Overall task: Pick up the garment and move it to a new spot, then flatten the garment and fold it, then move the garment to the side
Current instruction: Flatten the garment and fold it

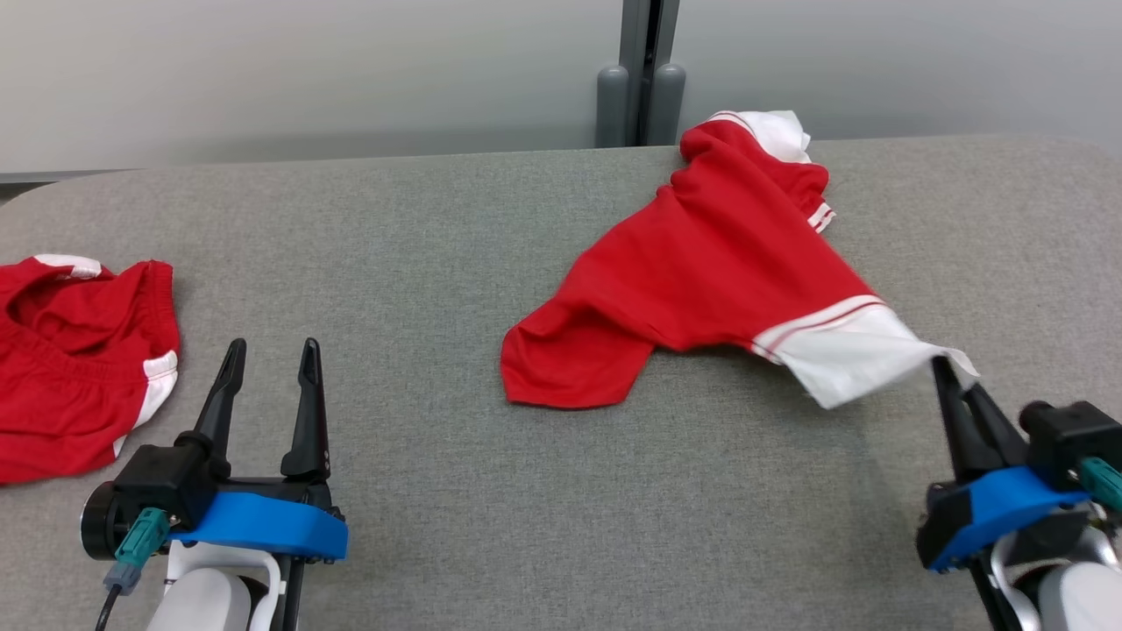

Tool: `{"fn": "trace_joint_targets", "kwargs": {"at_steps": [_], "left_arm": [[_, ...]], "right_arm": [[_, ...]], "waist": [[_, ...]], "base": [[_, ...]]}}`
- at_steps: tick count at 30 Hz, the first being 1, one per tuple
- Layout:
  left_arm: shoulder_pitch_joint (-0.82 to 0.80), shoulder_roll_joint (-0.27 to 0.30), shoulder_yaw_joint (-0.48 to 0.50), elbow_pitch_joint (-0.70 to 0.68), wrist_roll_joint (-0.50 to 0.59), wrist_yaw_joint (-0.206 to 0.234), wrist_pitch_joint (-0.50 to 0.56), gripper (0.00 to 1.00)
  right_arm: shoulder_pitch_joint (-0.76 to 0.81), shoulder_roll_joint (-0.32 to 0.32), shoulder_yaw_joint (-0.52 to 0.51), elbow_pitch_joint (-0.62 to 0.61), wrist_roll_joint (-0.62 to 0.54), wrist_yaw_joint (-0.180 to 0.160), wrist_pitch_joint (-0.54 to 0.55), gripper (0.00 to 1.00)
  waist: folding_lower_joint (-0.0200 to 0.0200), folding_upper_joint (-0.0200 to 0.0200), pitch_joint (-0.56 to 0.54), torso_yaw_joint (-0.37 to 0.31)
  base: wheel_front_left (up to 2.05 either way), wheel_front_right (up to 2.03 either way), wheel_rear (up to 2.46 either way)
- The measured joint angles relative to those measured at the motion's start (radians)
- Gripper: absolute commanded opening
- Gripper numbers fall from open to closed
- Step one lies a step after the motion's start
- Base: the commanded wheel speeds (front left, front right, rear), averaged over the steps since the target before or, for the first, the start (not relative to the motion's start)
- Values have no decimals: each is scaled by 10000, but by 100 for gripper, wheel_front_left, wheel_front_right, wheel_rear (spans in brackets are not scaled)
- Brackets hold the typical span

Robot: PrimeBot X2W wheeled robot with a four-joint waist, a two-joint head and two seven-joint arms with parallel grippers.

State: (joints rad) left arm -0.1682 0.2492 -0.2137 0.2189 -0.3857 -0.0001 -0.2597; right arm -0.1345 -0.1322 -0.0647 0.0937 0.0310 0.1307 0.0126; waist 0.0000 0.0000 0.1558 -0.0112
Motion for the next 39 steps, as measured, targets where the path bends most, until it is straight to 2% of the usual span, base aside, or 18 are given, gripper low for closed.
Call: {"fn": "trace_joint_targets", "kwargs": {"at_steps": [5,12,13,19,29,39], "left_arm": [[10,29,-12,-33,-13,12,2,100],[7,40,-96,-8,-58,12,13,100],[8,42,-107,6,-81,10,13,100],[65,35,-190,125,-92,6,12,100],[487,-12,-194,276,-180,23,-4,100],[814,-130,-224,343,-113,42,-17,100]], "right_arm": [[667,144,-947,-520,-407,2,100,0],[1006,407,-1547,-25,-493,2,222,0],[993,449,-1572,52,-479,2,201,100],[1032,709,-1565,128,8,2,-132,100],[1236,811,-1147,-855,1269,0,-1505,100],[1283,815,-548,-541,1363,0,-1689,100]], "waist": [[0,0,-12,-101],[0,1,-28,-56],[0,0,-31,-43],[0,0,-243,91],[0,0,-722,95],[-1,0,-963,150]], "base": [[0,0,0],[0,0,0],[0,0,0],[0,0,0],[0,0,0],[0,0,0]]}}
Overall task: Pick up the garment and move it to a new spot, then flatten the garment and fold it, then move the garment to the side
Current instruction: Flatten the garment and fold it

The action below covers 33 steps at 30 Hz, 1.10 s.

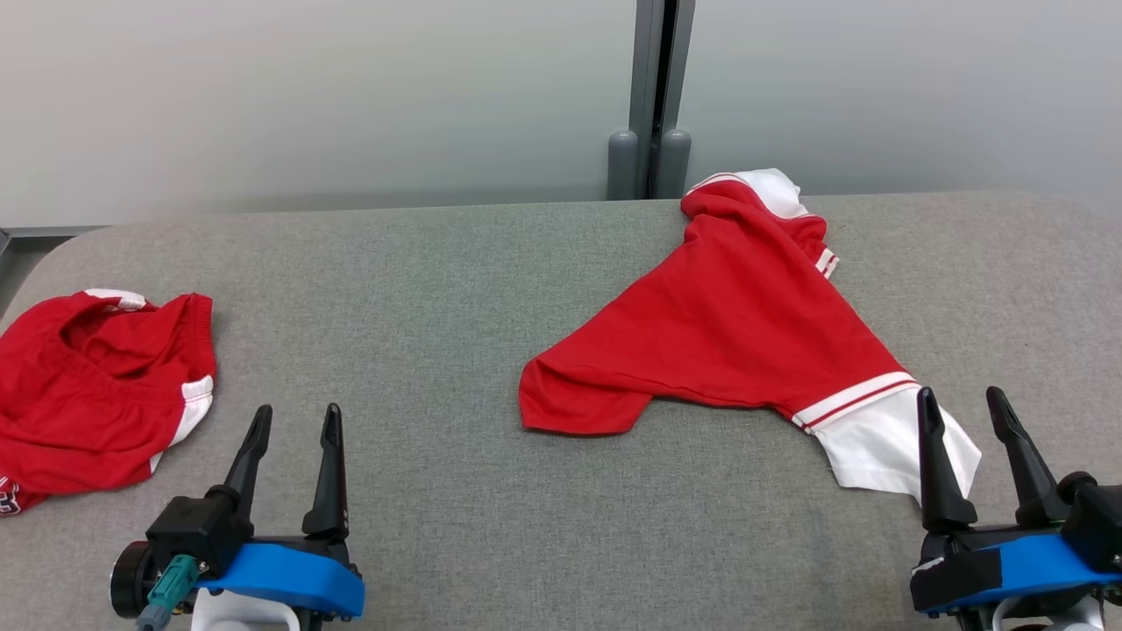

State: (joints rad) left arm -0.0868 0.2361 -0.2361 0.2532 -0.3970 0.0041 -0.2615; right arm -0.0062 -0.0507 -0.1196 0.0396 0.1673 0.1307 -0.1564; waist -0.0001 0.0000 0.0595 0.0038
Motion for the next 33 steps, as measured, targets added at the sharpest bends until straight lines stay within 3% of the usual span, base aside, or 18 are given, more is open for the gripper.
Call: {"fn": "trace_joint_targets", "kwargs": {"at_steps": [8,17,33], "left_arm": [[-462,-201,-355,623,-73,-422,67,100],[-2253,-577,-1298,2439,-267,-1106,1030,100],[-4058,-876,-1808,5279,-1143,-1277,2786,100]], "right_arm": [[-140,2,313,-54,-188,0,115,100],[-751,6,890,203,-69,0,-38,100],[-1316,6,1486,1041,219,0,-568,100]], "waist": [[0,0,347,-367],[1,0,1181,-1095],[1,0,1721,-2031]], "base": [[0,0,0],[0,0,0],[0,0,0]]}}
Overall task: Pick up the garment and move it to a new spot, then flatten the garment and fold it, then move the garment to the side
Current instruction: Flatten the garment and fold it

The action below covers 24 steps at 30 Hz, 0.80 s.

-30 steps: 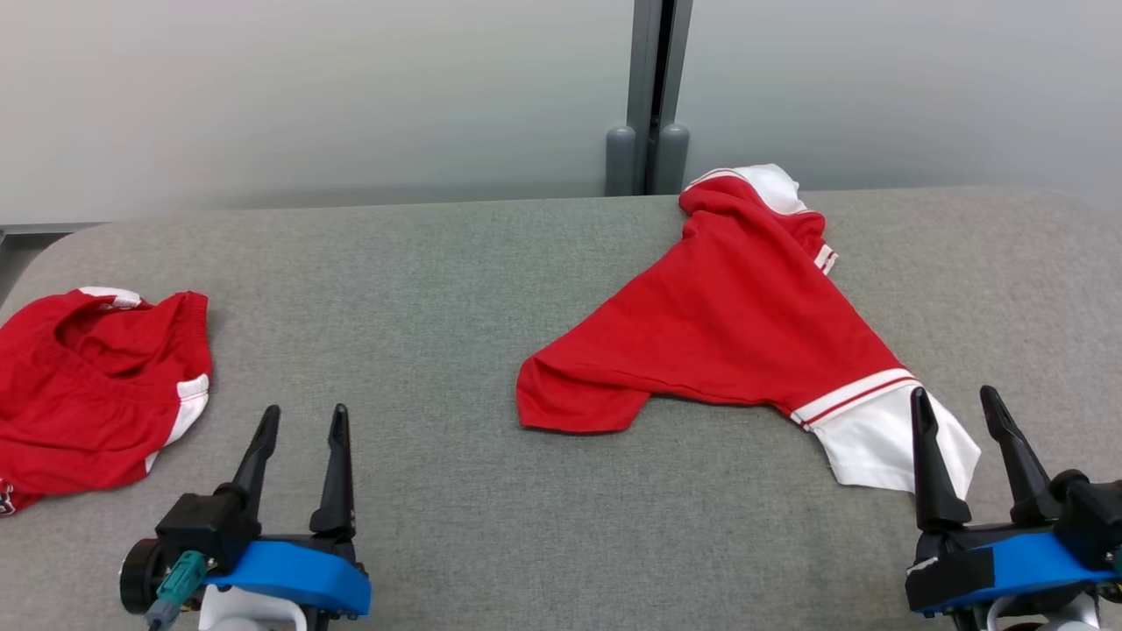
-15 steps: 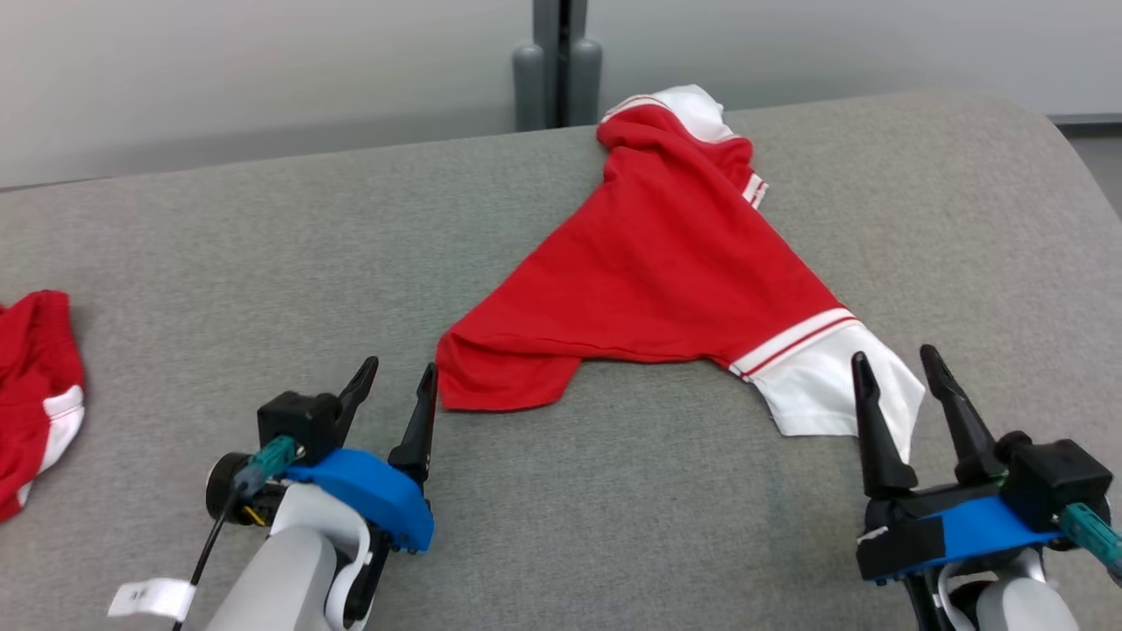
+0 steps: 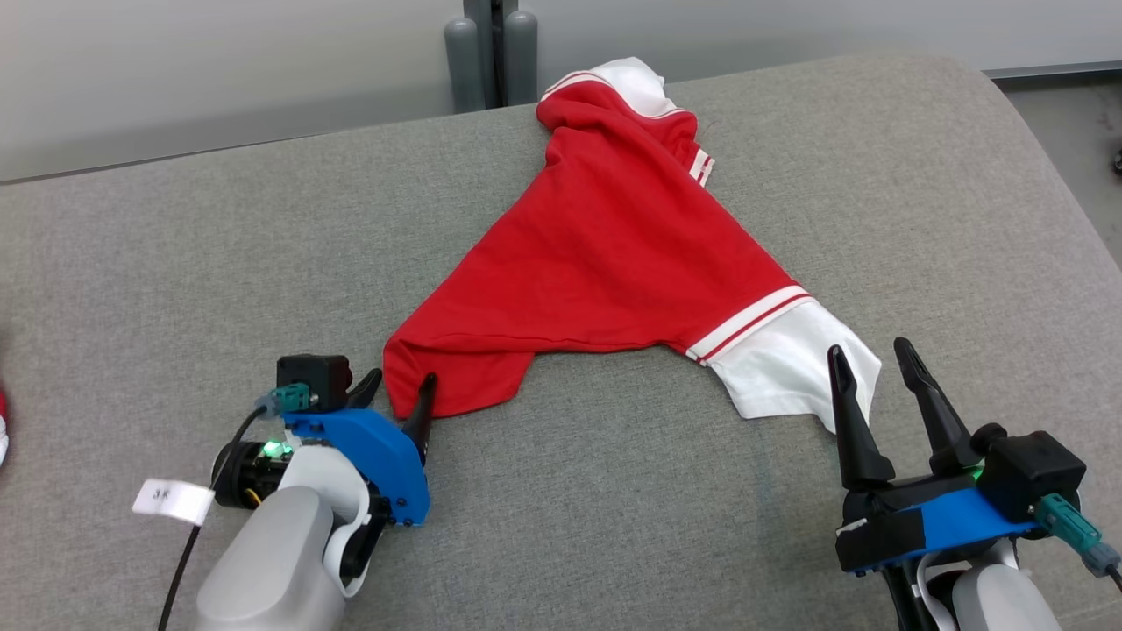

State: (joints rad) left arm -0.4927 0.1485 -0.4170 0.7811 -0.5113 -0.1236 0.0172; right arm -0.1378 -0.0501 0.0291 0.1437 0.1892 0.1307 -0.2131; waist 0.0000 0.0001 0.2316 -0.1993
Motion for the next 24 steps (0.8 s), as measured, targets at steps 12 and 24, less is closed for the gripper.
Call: {"fn": "trace_joint_targets", "kwargs": {"at_steps": [12,24], "left_arm": [[-821,15,-111,746,165,571,-272,0],[-1206,1384,-1373,-1672,3369,1802,-2792,0]], "right_arm": [[-133,0,-58,211,100,0,-217,100],[-127,2,-125,376,163,0,-299,100]], "waist": [[0,0,76,-84],[0,0,-176,392]], "base": [[0,0,0],[0,0,0]]}}
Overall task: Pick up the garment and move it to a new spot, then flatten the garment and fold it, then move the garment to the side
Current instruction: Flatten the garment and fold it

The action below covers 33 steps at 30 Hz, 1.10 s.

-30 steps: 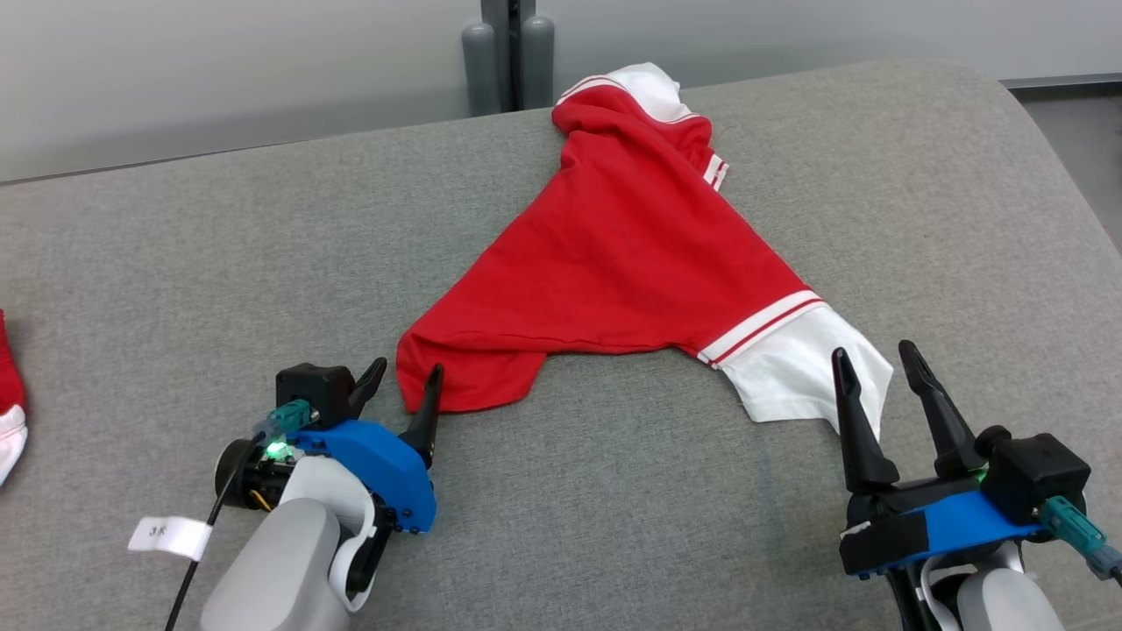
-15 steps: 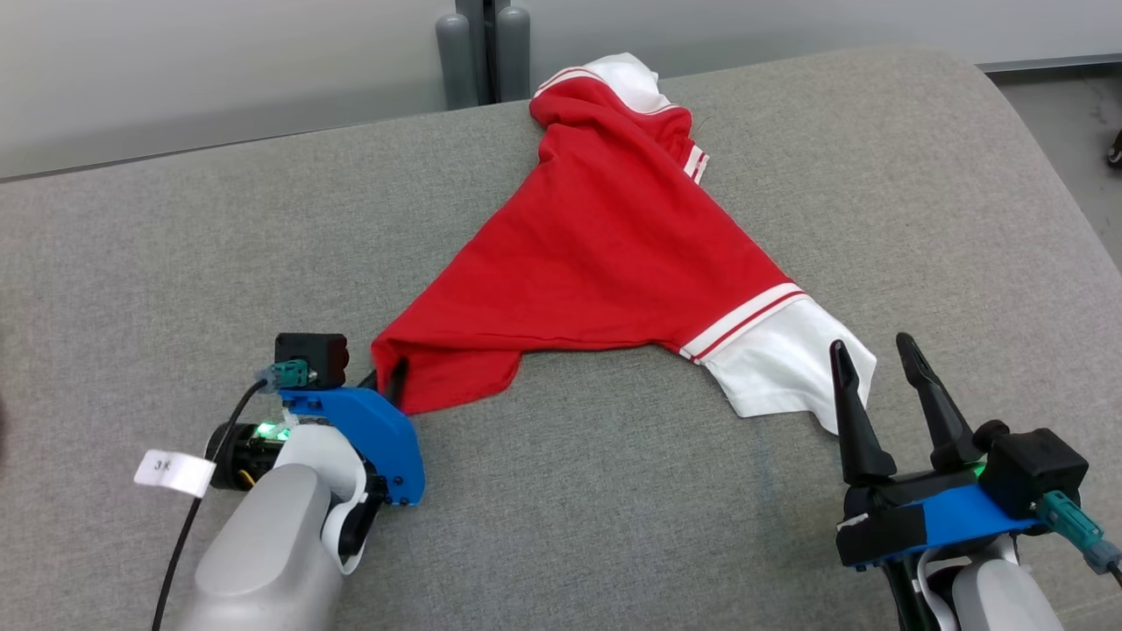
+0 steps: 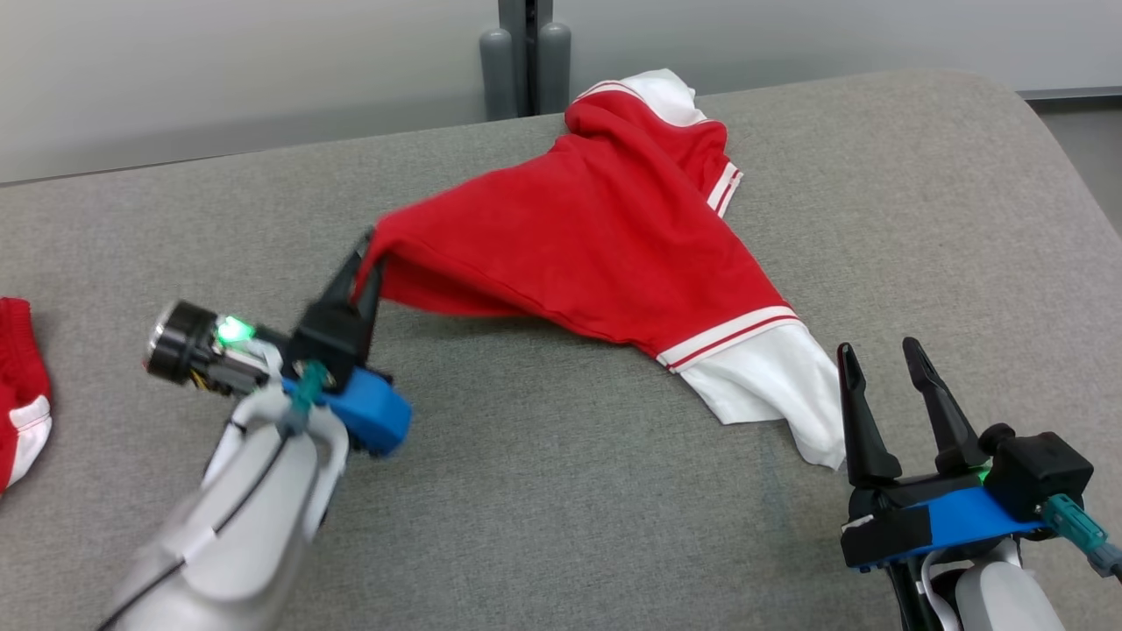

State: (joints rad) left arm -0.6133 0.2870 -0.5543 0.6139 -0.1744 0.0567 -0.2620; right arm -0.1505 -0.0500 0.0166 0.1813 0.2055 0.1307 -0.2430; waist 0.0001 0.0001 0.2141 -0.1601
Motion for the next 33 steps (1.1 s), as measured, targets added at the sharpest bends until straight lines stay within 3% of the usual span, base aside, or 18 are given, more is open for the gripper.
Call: {"fn": "trace_joint_targets", "kwargs": {"at_steps": [3,6,9,16,18,19,20,27,33], "left_arm": [[852,314,-433,-673,541,-67,0,0],[1614,529,-907,-648,759,-437,4,0],[2067,487,-1461,-474,953,-880,4,0],[2687,136,-2069,-587,899,-1354,4,0],[2879,10,-2173,-621,713,-1478,4,39],[2967,-56,-2207,-667,614,-1549,2,65],[3054,-138,-2213,-704,424,-1597,2,100],[3431,-370,-1919,-1200,-1122,-1806,4,100],[3761,-196,-709,-2075,-2307,-1684,2,100]], "right_arm": [[24,-2,-67,-2,-4,0,-8,100],[81,0,-123,-19,-10,0,-8,100],[133,-2,-165,-36,-25,0,13,100],[224,0,-265,-130,-84,0,134,100],[299,2,-261,-151,-86,0,198,100],[328,0,-265,-159,-86,0,211,100],[350,0,-270,-174,-86,0,217,100],[549,0,-384,-270,-86,0,280,100],[628,2,-414,-320,-82,0,311,100]], "waist": [[0,0,-71,141],[0,0,-169,295],[0,0,-282,445],[0,-1,-562,820],[0,0,-642,901],[-1,0,-674,934],[-1,0,-704,965],[-1,0,-883,1199],[-1,0,-1041,1276]], "base": [[0,0,0],[0,0,0],[0,0,0],[0,0,0],[0,0,0],[0,0,0],[0,0,0],[0,0,0],[0,0,0]]}}
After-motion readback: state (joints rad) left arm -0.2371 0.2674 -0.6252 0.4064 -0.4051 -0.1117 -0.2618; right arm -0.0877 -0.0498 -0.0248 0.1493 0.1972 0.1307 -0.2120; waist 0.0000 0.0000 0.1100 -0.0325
